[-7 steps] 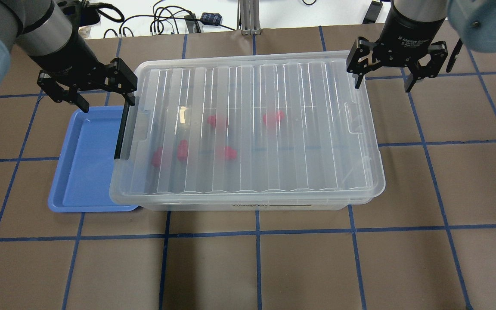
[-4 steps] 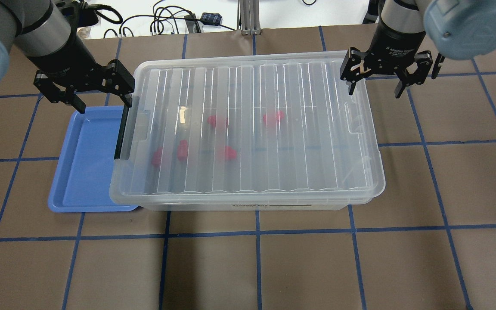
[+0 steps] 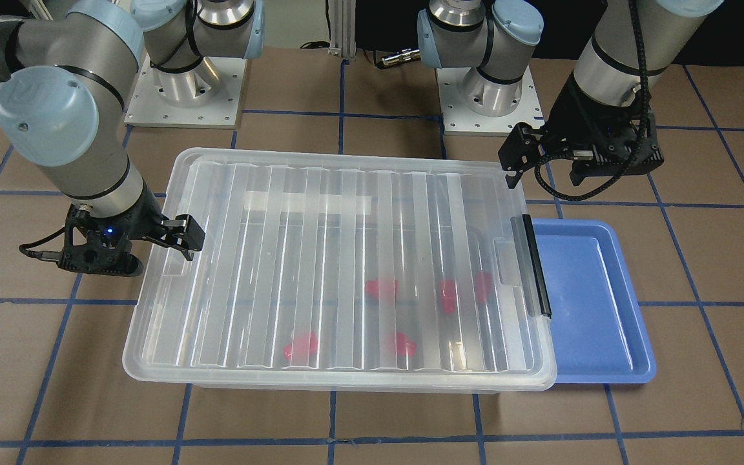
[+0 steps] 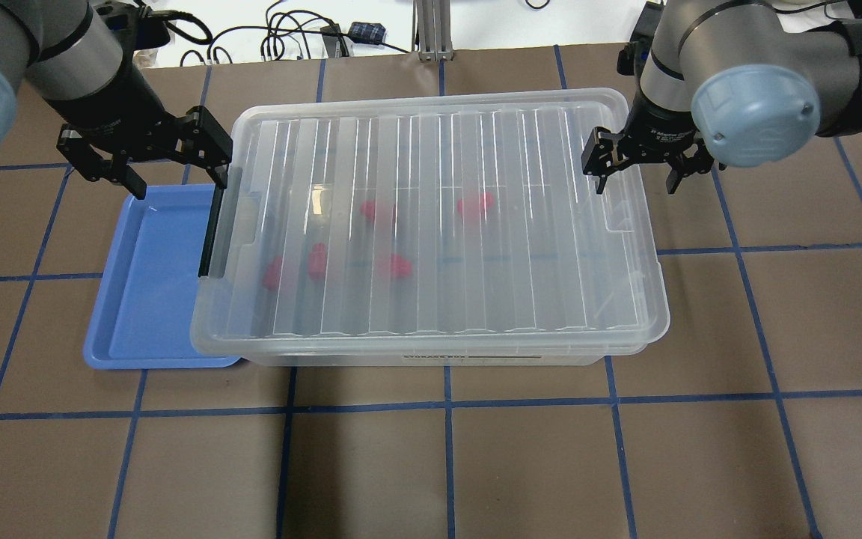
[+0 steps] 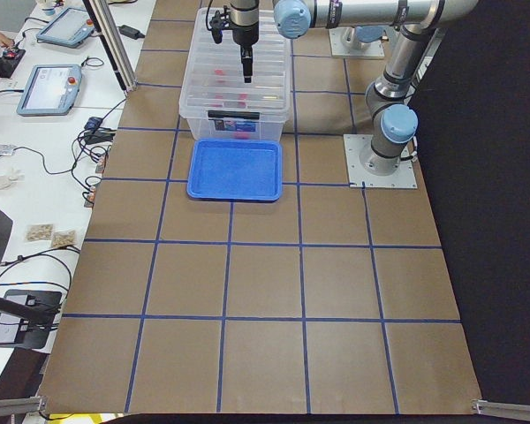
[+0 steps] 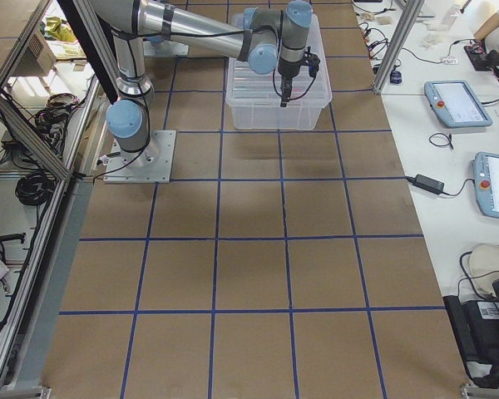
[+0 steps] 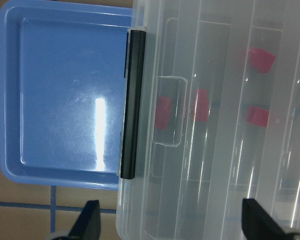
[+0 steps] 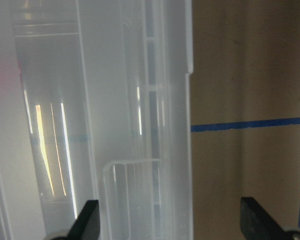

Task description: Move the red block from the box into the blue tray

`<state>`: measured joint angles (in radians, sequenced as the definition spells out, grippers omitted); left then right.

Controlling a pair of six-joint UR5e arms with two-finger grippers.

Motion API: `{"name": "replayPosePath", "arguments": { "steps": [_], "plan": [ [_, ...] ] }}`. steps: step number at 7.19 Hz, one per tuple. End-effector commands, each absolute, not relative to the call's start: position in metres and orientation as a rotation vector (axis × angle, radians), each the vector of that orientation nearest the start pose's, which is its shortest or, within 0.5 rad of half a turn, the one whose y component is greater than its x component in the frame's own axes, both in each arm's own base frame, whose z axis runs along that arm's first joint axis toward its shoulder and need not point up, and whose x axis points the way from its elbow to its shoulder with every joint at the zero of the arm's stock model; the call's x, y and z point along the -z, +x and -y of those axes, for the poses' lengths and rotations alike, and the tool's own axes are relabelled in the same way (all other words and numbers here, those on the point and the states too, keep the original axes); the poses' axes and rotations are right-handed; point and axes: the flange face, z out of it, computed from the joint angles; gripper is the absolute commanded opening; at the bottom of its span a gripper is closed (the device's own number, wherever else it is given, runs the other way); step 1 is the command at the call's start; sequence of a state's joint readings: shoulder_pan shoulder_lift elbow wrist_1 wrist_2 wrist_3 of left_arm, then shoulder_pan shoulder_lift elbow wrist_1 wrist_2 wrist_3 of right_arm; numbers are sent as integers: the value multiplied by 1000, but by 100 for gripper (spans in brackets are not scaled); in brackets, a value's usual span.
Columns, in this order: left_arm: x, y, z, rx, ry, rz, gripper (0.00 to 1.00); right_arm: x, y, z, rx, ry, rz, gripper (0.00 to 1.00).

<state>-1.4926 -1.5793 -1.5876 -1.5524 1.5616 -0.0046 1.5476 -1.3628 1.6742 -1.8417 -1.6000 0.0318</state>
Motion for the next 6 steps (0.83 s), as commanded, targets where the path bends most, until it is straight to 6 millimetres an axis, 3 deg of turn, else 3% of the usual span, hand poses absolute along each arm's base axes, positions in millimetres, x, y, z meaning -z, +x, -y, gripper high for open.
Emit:
{"name": "replayPosePath", "arguments": {
  "steps": [1,6],
  "plan": [
    [-477,-95,504,-12,-131,-3148,100,-348,109,559,-40,36,-3176,100],
    [-477,-94,503,-12,-128,-3148,100,-346,86,561,-54,-8,-3178,100]
  ]
}}
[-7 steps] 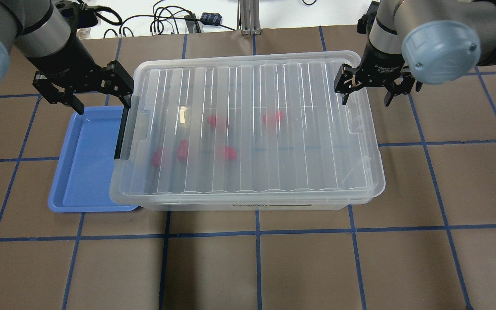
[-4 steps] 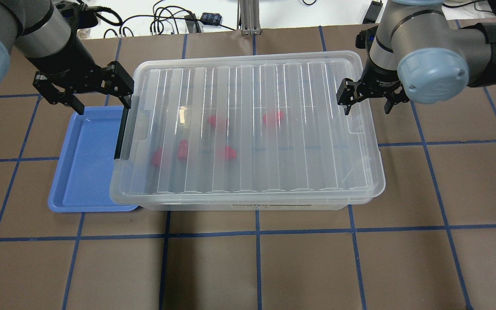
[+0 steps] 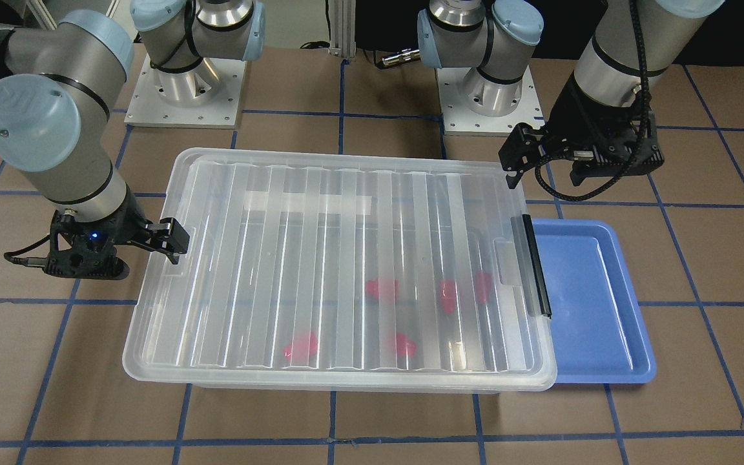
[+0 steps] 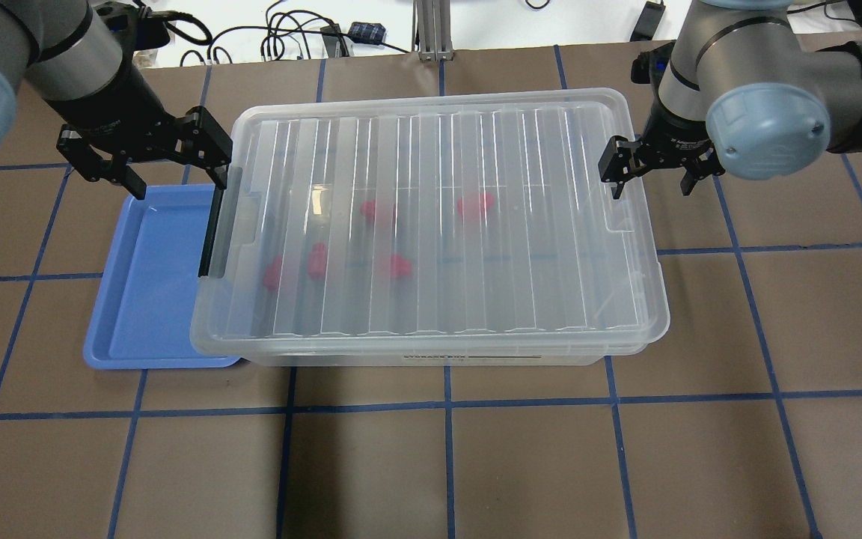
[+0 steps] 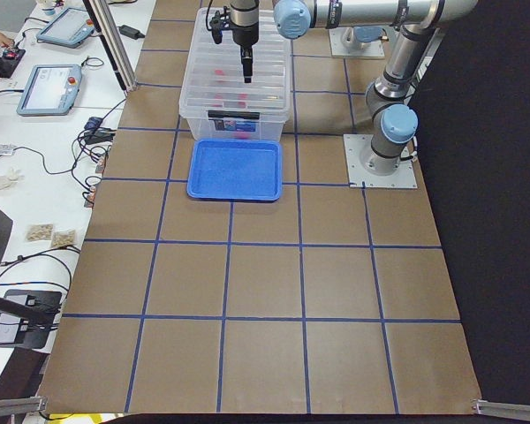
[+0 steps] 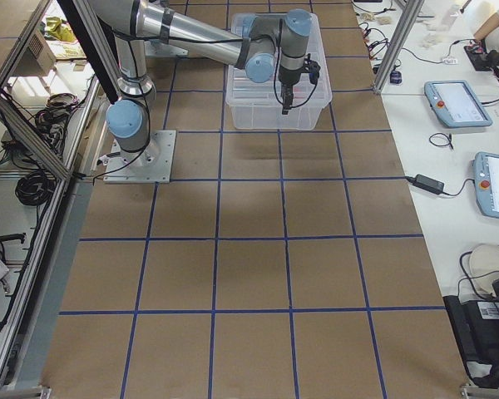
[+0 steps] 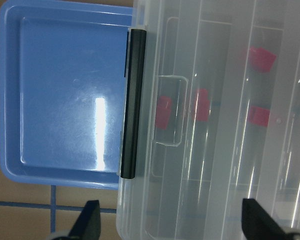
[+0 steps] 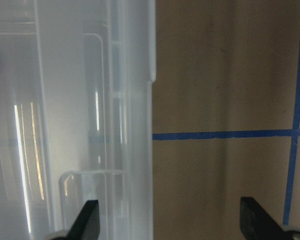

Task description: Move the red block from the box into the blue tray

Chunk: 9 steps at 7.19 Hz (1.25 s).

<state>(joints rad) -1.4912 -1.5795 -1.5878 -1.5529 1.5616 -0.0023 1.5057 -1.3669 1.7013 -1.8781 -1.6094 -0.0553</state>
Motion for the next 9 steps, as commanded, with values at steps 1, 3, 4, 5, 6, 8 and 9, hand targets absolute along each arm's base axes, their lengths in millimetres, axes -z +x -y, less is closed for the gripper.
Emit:
{"name": "replayPosePath", "arguments": {
  "steps": [1,3,4,5,6,8,9],
  "plan": [
    [-476,-95,504,-18,-134,-3162,100,-346,73,560,-59,6,-3187,100],
    [-475,-94,505,-21,-136,-3159,100,-346,57,561,-73,-35,-3238,100],
    [-475,-93,505,-23,-138,-3156,100,-347,53,561,-72,-25,-3240,100],
    [-474,-93,506,-23,-138,-3156,100,-347,45,562,-77,-33,-3251,100],
    [-474,-93,506,-25,-136,-3158,100,-346,30,562,-86,-55,-3252,100],
    [-466,-93,514,-37,-137,-3168,100,-347,8,563,-93,-80,-3252,100],
    [-460,-92,520,-37,-139,-3173,100,-347,-3,563,-97,-80,-3251,100]
  ]
}}
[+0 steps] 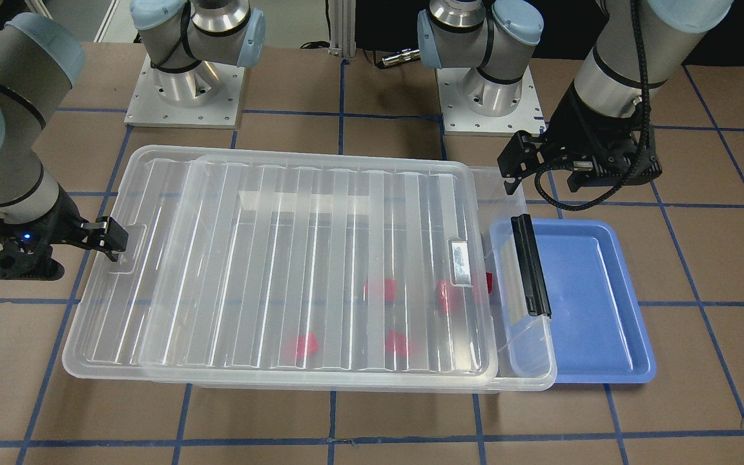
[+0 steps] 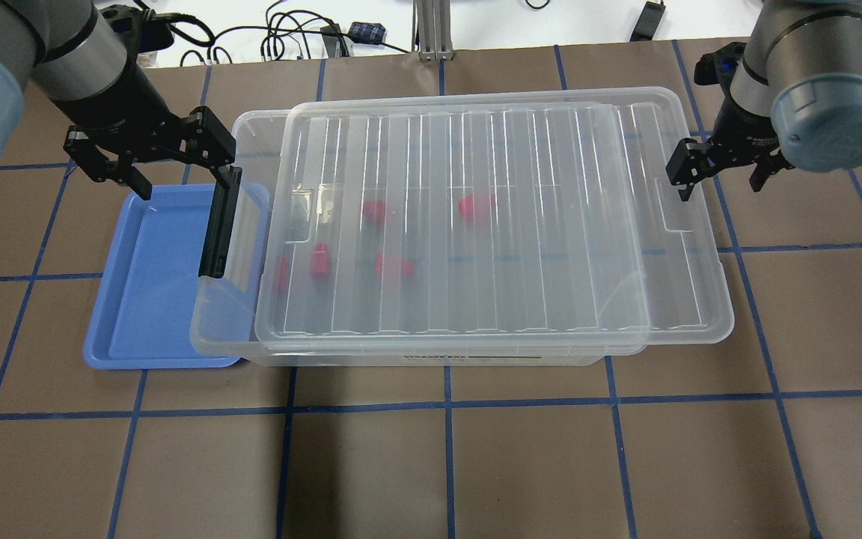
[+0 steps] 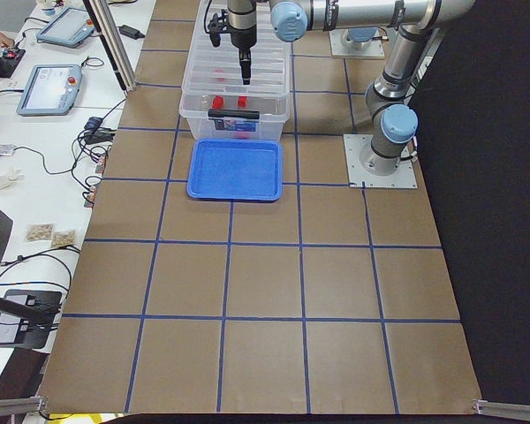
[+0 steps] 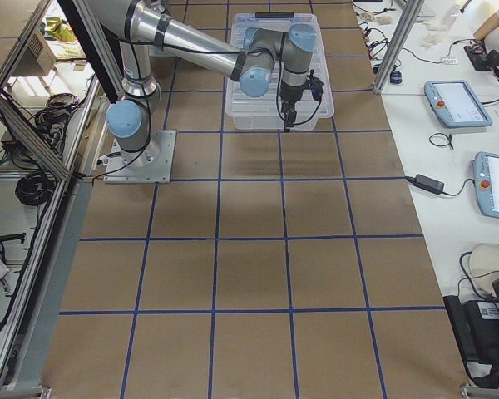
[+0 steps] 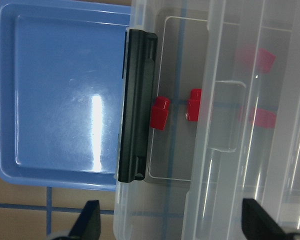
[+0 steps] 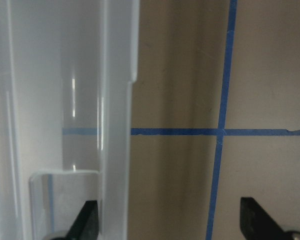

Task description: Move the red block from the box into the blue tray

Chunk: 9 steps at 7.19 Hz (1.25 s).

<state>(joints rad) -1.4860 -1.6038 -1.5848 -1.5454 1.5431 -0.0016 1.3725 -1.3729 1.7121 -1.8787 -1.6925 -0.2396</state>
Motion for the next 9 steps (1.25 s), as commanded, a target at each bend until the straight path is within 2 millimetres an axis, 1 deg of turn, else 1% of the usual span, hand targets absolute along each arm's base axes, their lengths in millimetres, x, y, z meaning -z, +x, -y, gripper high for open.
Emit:
{"name": "replayPosePath", "arguments": {
  "steps": [1,3,5,6,7,8,9],
  "plan": [
    [-458,-93,523,-20,-137,-3173,100,-347,-16,563,-101,-100,-3247,100],
    [-454,-95,525,-32,-149,-3175,100,-347,-37,562,-106,-125,-3242,100],
    [-447,-99,529,-52,-137,-3174,100,-348,-68,559,-108,-153,-3230,100],
    [-442,-105,530,-69,-123,-3173,100,-348,-74,559,-113,-156,-3231,100],
    [-439,-115,529,-80,-92,-3172,100,-348,-78,558,-116,-152,-3234,100],
    [-431,-121,531,-104,-75,-3173,100,-349,-83,559,-111,-183,-3235,100],
    [-416,-122,532,-116,-73,-3173,100,-350,-99,556,-109,-195,-3231,100]
  ]
}}
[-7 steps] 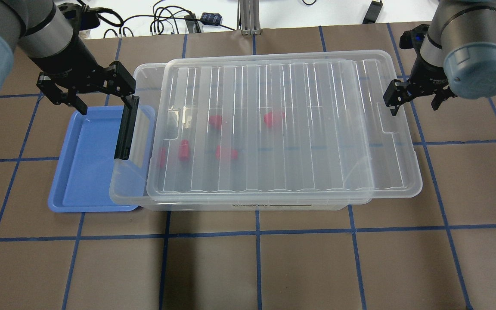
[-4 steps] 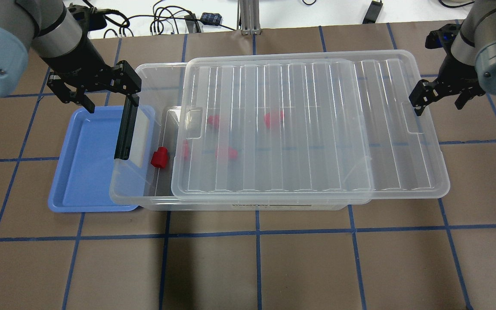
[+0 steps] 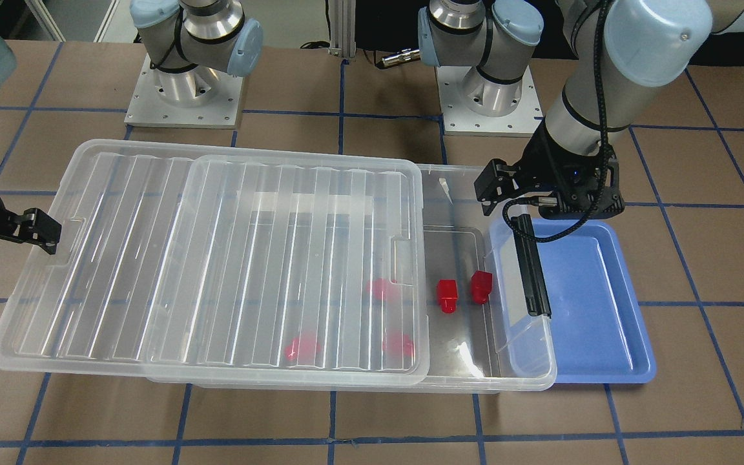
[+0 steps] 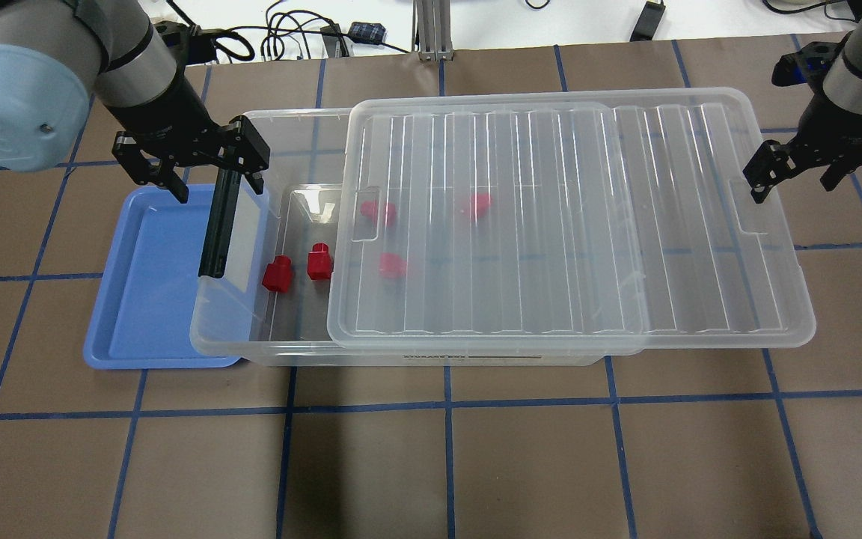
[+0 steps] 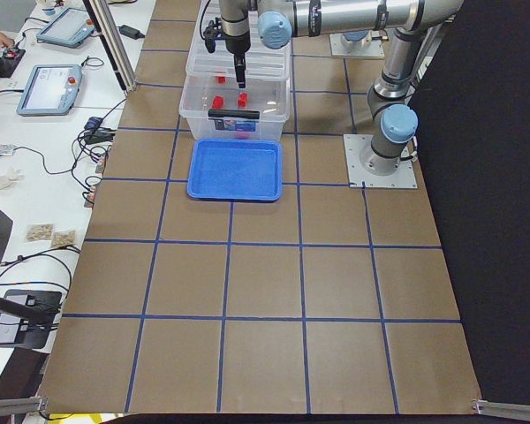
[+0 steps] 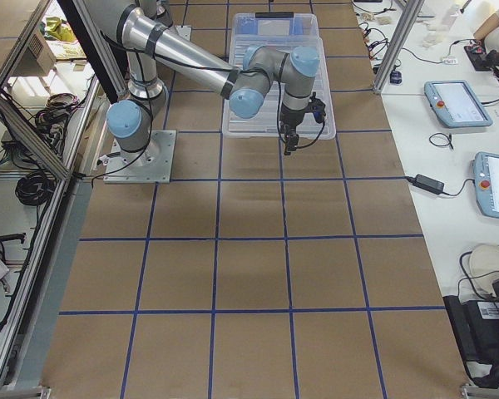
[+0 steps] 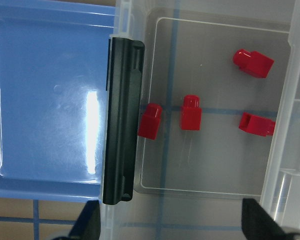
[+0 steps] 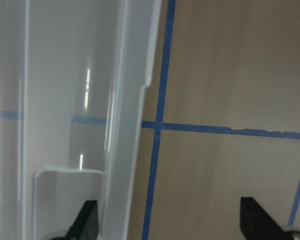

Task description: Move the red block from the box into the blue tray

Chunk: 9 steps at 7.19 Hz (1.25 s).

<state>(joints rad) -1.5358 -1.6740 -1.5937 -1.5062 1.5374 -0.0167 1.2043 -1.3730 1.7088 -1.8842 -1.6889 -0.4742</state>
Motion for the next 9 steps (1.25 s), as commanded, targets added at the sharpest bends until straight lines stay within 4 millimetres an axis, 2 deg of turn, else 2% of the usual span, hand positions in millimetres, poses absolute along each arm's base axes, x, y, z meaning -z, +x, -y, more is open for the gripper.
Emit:
{"name": "replayPosePath", "arguments": {
  "steps": [1,2,3,4,5,6,9],
  "plan": [
    [-399,-122,532,-95,-72,-3173,98,-350,-118,553,-117,-178,-3227,100],
    [-381,-123,530,-80,-70,-3175,94,-350,-124,552,-114,-200,-3228,100],
    [-369,-127,526,-112,-97,-3174,85,-352,-126,553,-113,-222,-3228,100],
    [-364,-138,526,-123,-80,-3170,83,-351,-133,551,-116,-232,-3224,100],
    [-356,-147,526,-133,-82,-3166,83,-351,-148,547,-119,-195,-3223,100],
    [-346,-149,528,-141,-80,-3165,83,-348,-154,545,-127,-205,-3219,100],
    [-300,-156,529,-128,-165,-3163,79,-349,-156,545,-124,-219,-3219,100]
  ]
}}
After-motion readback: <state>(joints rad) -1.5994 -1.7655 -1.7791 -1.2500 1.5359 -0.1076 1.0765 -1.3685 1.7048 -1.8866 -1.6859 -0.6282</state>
